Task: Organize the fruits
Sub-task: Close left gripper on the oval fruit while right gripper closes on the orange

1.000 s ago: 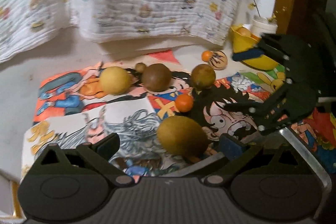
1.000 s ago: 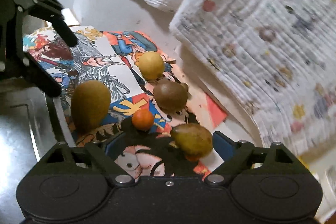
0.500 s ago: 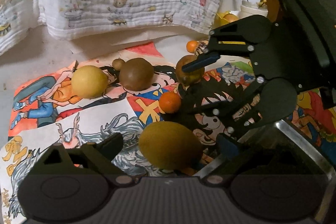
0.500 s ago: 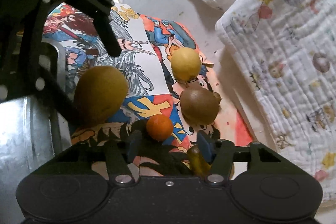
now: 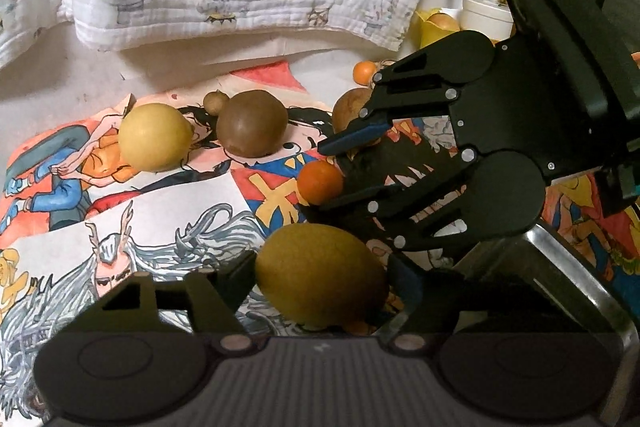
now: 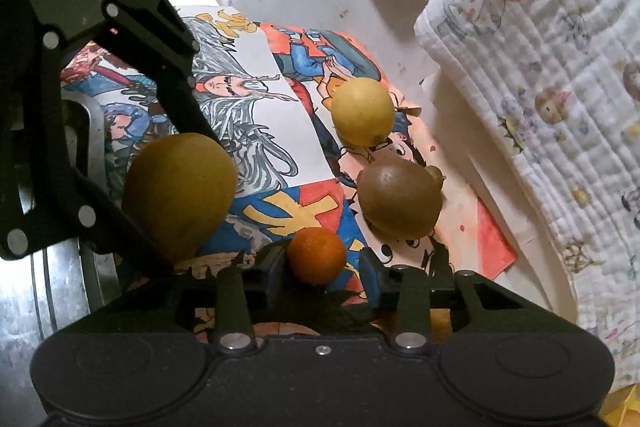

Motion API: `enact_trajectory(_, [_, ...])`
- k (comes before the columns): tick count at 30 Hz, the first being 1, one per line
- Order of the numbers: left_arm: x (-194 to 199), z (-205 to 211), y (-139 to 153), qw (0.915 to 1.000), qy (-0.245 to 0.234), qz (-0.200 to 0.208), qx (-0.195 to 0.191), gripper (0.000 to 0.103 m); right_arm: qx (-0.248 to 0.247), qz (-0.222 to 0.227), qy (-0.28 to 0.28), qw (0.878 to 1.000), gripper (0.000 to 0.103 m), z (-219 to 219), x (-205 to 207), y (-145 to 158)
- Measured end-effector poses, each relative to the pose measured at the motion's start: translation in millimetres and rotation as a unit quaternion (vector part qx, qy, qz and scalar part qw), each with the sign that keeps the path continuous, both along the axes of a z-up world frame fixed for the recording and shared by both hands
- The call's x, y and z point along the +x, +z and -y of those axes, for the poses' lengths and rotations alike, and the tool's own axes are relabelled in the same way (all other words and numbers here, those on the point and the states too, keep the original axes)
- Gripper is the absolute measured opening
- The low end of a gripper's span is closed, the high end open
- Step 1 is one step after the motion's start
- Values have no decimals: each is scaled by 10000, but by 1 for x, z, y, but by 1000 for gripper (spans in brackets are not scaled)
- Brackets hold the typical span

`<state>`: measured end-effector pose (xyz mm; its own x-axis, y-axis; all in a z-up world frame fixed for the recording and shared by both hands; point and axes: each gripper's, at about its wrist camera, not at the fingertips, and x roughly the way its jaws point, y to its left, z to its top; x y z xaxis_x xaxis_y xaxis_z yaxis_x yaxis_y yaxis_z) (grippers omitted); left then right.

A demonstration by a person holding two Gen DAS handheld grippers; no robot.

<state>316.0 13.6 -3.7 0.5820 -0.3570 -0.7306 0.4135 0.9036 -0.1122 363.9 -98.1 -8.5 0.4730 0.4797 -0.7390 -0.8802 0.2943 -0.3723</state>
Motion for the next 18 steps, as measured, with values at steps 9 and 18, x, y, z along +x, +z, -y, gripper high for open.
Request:
enact_trajectory(9, [4,-1,-2,9999,18,-66,-106,72,67,-149,-87,9998,35,-2,3,-1])
enact_trajectory(18, [2,-4,-2,9994,225,-56,-268,70,262,-140,-310,9991,35,3,-1,-1])
